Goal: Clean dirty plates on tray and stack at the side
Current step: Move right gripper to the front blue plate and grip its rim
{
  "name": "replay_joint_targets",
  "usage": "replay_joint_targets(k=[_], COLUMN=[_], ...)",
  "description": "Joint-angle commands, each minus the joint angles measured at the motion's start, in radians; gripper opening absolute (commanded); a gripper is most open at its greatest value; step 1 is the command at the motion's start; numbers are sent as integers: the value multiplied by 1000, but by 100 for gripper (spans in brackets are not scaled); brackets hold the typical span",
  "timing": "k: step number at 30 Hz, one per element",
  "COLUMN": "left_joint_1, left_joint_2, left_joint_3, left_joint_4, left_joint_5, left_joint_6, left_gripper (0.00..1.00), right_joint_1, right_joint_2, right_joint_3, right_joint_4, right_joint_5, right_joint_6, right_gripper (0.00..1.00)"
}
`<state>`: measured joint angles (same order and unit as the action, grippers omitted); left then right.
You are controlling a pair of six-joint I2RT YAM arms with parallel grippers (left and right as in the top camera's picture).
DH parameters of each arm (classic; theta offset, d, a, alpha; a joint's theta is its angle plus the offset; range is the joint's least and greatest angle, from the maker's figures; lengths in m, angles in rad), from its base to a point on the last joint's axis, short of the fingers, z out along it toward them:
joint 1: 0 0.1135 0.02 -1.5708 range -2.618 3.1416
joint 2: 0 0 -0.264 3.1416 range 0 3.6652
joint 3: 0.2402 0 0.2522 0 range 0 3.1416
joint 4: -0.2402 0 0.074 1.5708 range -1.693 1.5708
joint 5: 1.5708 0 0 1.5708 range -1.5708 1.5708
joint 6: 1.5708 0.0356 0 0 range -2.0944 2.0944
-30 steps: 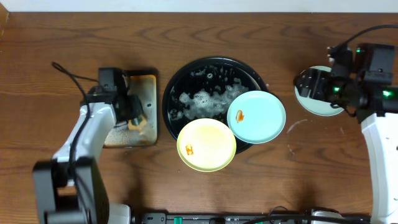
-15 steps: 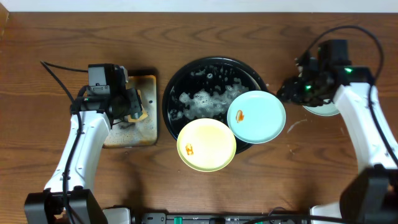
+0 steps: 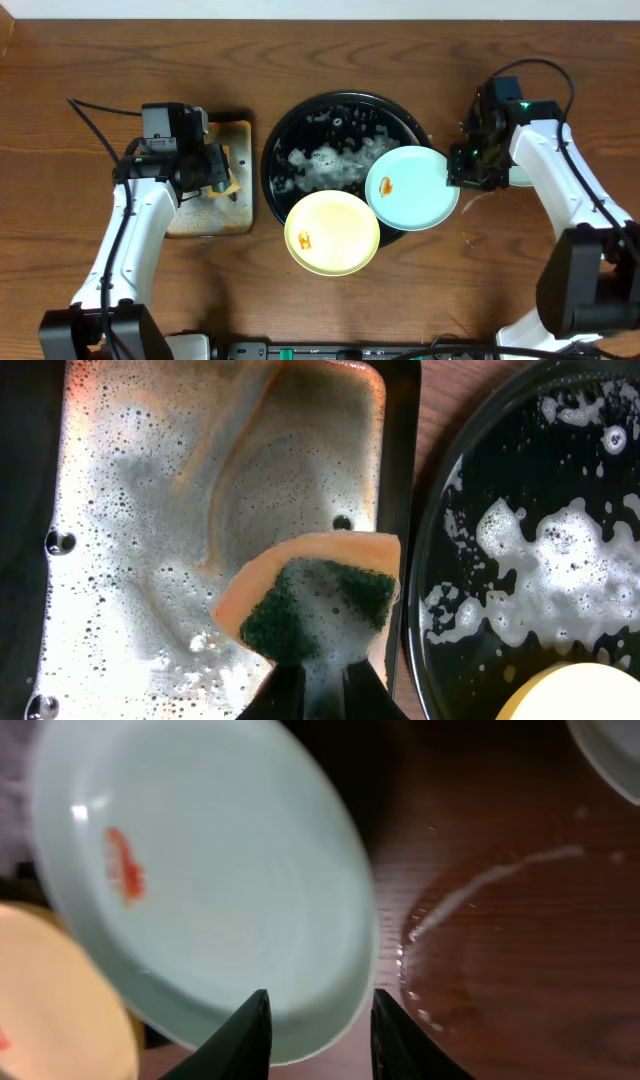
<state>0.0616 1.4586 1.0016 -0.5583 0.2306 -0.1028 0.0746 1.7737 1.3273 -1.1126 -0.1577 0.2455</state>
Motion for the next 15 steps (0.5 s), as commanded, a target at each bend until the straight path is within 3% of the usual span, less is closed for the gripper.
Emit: replay_joint_targets(k=[1, 9, 15], left_joint_1=[-2, -2, -2], left_joint_2=[-1, -1, -1], left_joint_3=[13, 14, 14], left_joint_4=[-2, -2, -2], left_joint_5=[6, 6, 6], left_joint_6=[17, 17, 17], left_gripper=[8, 8, 8], right_joint_1=[11, 24, 31], right_joint_2=[29, 60, 60], right_joint_3=[-2, -50, -114], right_joint_4=[-24, -43, 24], right_joint_5=[61, 63, 63], right_joint_6=[52, 91, 129], right_gripper=[34, 38, 31])
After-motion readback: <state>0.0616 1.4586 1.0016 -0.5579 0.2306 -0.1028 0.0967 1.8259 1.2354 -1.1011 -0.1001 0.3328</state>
